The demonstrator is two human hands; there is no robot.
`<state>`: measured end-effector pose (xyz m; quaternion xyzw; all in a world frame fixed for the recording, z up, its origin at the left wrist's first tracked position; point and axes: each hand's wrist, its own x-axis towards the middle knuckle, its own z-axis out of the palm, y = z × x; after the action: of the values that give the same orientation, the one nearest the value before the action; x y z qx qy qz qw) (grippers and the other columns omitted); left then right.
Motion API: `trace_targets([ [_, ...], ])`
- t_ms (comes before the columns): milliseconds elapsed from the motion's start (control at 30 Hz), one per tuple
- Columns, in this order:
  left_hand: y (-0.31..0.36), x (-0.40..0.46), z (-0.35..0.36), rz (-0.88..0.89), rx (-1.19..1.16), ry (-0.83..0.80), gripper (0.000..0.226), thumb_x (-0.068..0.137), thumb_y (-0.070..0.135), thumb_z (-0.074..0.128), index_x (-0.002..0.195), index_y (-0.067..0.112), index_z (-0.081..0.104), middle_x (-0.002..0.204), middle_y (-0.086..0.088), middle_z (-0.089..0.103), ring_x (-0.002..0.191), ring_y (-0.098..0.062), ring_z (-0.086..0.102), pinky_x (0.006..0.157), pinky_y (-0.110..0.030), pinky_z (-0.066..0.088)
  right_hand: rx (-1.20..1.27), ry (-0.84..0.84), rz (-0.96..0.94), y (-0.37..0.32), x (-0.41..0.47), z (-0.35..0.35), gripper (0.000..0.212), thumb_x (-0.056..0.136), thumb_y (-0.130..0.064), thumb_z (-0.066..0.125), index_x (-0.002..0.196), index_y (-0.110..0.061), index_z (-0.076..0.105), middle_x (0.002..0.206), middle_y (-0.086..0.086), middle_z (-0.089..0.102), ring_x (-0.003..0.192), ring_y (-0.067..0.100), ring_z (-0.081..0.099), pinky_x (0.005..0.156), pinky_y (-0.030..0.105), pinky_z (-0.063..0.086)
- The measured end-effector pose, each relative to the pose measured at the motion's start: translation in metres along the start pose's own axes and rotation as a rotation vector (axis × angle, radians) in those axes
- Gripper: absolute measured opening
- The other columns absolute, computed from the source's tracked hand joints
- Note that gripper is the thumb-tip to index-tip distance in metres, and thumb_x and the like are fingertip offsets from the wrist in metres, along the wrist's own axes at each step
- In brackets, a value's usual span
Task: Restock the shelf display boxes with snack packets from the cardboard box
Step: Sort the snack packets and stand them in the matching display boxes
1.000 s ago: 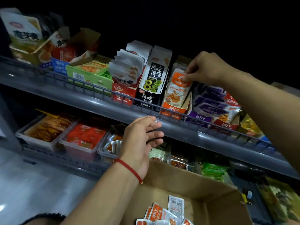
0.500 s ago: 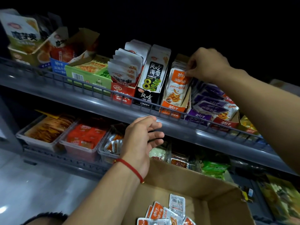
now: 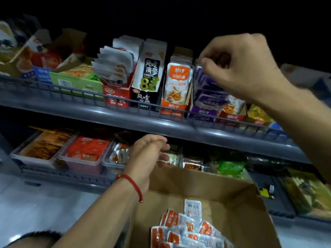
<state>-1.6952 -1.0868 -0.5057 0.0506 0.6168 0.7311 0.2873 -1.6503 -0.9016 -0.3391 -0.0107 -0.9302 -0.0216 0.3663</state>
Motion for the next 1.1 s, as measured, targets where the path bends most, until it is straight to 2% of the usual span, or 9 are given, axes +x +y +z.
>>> trace_targets([
  [100,-0.024,-0.001,0.010,-0.028,0.210,-0.064,0.011,0.093,0.005,0.059,0.096,0.011,0.068,0.087,-0.010,0.070,0.070,-0.022,0.062,0.057,-0.031,0.050,0.067,-0.123,0.006,-0.008,-0.071,-0.008,0.025,0.094,-0.034,0.054,0.093,-0.019,0.074,0.083,-0.003,0.072,0.072,0.016,0.064,0.068,0.038,0.055],
  [333,-0.112,0.008,0.030,-0.137,0.889,-0.349,0.025,0.094,0.005,0.059,0.075,0.021,0.060,0.071,0.005,0.058,0.066,-0.008,0.053,0.049,-0.012,0.038,0.063,-0.835,0.222,0.021,-0.233,0.051,0.030,0.090,-0.048,0.044,0.098,-0.029,0.067,0.089,-0.007,0.071,0.082,0.019,0.068,0.072,0.040,0.056],
  [467,-0.155,0.009,0.027,-0.267,1.389,-0.541,0.016,0.090,0.027,0.059,0.096,0.017,0.069,0.099,-0.005,0.070,0.095,-0.020,0.066,0.085,-0.028,0.055,0.097,-1.080,0.261,0.039,-0.270,0.061,0.019,0.098,-0.037,0.056,0.110,-0.029,0.069,0.100,-0.005,0.071,0.099,0.021,0.066,0.071,0.029,0.046],
  [600,-0.269,0.062,-0.044,-0.423,1.661,-0.616,0.058,0.067,0.079,0.048,0.111,0.043,0.053,0.119,0.009,0.061,0.103,-0.010,0.061,0.097,-0.028,0.051,0.175,-1.041,0.241,0.043,-0.275,0.062,0.027,0.099,-0.042,0.057,0.121,-0.031,0.067,0.099,-0.009,0.070,0.102,0.020,0.064,0.074,0.030,0.047],
  [700,-0.259,0.062,-0.036,-0.443,1.752,-0.710,0.053,0.070,0.064,0.058,0.115,0.038,0.057,0.123,0.004,0.060,0.110,-0.015,0.061,0.099,-0.031,0.051,0.195,-1.018,0.247,0.048,-0.276,0.061,0.026,0.099,-0.043,0.057,0.120,-0.032,0.066,0.087,-0.012,0.060,0.100,0.019,0.064,0.072,0.029,0.041],
  [800,-0.196,0.031,0.010,-0.269,1.791,-0.749,0.011,0.076,0.034,0.068,0.082,0.031,0.059,0.112,0.003,0.065,0.101,-0.016,0.063,0.093,-0.032,0.054,0.223,-1.014,0.269,0.053,-0.275,0.061,0.023,0.099,-0.043,0.058,0.117,-0.032,0.067,0.087,-0.014,0.064,0.094,0.016,0.063,0.072,0.030,0.044],
  [900,-0.192,0.041,0.011,-0.168,1.720,-0.687,0.014,0.077,0.015,0.063,0.069,0.027,0.065,0.095,0.005,0.073,0.088,-0.014,0.069,0.083,-0.028,0.057,0.239,-1.034,0.289,0.058,-0.275,0.062,0.022,0.098,-0.042,0.059,0.115,-0.031,0.068,0.096,-0.012,0.071,0.092,0.013,0.064,0.077,0.032,0.053],
  [1000,-0.152,0.034,0.035,0.161,1.604,-0.675,0.016,0.086,0.011,0.069,0.085,0.025,0.078,0.091,0.007,0.072,0.088,-0.008,0.063,0.087,-0.024,0.047,0.317,-1.056,0.337,0.063,-0.275,0.066,0.021,0.098,-0.040,0.061,0.113,-0.029,0.071,0.101,-0.012,0.073,0.094,0.009,0.067,0.087,0.035,0.056],
  [1100,-0.115,0.018,0.049,0.445,1.204,-0.629,0.015,0.081,0.020,0.081,0.086,0.034,0.081,0.103,0.014,0.064,0.097,-0.002,0.060,0.091,-0.025,0.049,0.547,-1.086,0.501,0.059,-0.273,0.072,0.030,0.100,-0.042,0.060,0.125,-0.026,0.066,0.116,-0.008,0.071,0.104,0.008,0.066,0.095,0.033,0.055],
])
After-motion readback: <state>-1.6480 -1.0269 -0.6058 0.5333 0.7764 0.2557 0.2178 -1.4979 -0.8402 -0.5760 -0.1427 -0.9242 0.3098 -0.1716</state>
